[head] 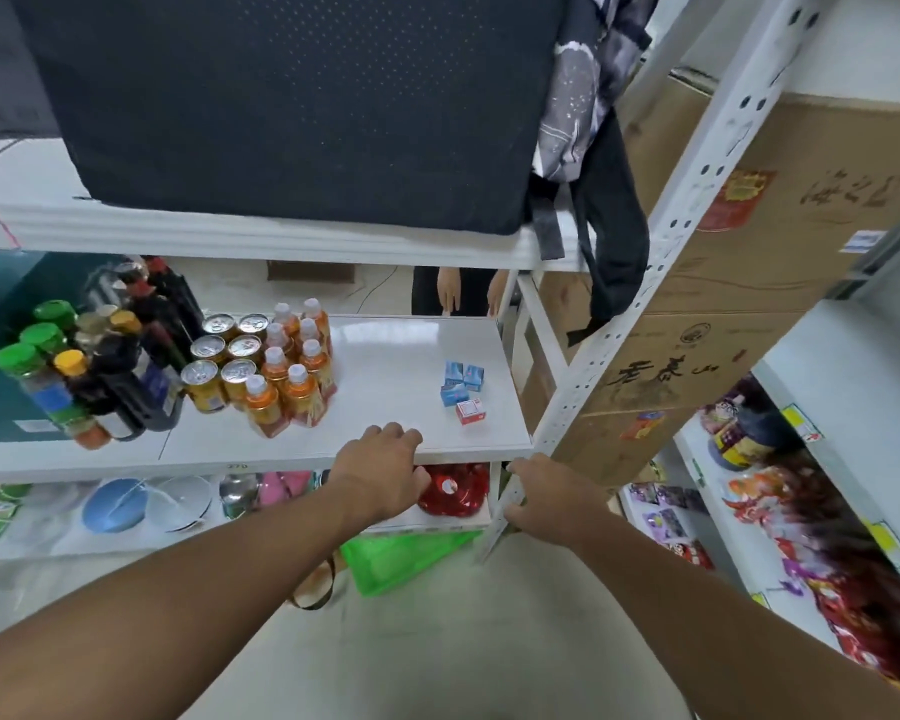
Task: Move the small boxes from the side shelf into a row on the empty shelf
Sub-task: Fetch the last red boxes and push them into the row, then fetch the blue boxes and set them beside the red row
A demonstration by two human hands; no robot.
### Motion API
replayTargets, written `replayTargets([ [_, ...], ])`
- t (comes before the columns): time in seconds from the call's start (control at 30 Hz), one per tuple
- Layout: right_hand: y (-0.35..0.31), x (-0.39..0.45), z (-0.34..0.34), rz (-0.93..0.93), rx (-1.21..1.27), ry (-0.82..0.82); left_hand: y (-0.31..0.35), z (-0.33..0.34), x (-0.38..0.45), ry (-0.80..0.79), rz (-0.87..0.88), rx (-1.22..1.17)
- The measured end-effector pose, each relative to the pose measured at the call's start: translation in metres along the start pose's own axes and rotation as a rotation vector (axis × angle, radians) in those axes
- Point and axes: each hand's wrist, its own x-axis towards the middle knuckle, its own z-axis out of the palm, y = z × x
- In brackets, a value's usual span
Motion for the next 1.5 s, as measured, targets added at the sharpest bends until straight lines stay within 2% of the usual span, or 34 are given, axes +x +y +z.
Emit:
replayTargets([
  [0.43, 0.042, 0.123, 0.007, -0.164, 0.021, 0.009, 0.003, 0.012, 0.084, -0.076, -0.075, 0.064],
  [0.77, 0.055, 0.212, 0.019, -0.24, 0.027, 0.005, 0.01, 0.023, 0.156, -0.008, -0.163, -0.047],
  [1.0, 0.054, 0.258, 0.045, -0.203, 0.012, -0.029, -0.009, 0.056, 0.22, 0.02, -0.098, -0.129],
  [1.23, 0.053, 0.297, 0.078, -0.222, 0.051, 0.095, -0.015, 0.095, 0.291, 0.017, 0.071, -0.201],
  [1.37, 0.056, 0.302, 0.086, -0.2, 0.07, 0.172, -0.013, 0.11, 0.303, 0.103, 0.081, -0.201],
  [1.5, 0.061, 0.294, 0.087, -0.191, 0.074, 0.152, -0.014, 0.112, 0.294, 0.135, 0.073, -0.267],
])
